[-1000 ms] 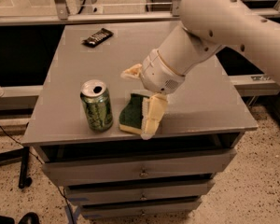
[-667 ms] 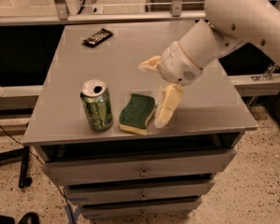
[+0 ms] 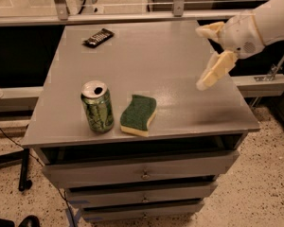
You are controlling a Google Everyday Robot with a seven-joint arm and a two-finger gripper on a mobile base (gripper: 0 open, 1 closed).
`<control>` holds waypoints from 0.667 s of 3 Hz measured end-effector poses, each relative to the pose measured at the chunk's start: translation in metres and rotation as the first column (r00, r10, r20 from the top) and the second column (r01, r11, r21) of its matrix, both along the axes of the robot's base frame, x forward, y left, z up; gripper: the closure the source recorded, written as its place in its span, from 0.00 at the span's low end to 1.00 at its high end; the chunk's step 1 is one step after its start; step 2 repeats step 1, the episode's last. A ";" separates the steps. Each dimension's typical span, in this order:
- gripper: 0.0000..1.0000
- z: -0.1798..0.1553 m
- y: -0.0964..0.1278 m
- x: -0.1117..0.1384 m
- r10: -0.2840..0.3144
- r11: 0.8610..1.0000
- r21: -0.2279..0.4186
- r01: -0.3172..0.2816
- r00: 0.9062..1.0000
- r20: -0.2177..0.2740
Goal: Move sponge near green can
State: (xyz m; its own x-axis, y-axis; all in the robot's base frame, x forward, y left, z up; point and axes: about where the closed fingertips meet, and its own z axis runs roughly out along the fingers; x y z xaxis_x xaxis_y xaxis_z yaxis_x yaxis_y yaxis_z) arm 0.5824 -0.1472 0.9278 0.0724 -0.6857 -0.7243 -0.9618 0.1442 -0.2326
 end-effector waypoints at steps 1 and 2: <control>0.00 0.015 -0.003 0.006 -0.010 1.000 0.009 0.009 0.999 0.032; 0.00 0.015 -0.003 0.006 -0.010 1.000 0.009 0.009 0.999 0.032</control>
Offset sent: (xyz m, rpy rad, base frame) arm 0.0000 0.0000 0.0000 0.0000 0.0000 0.0000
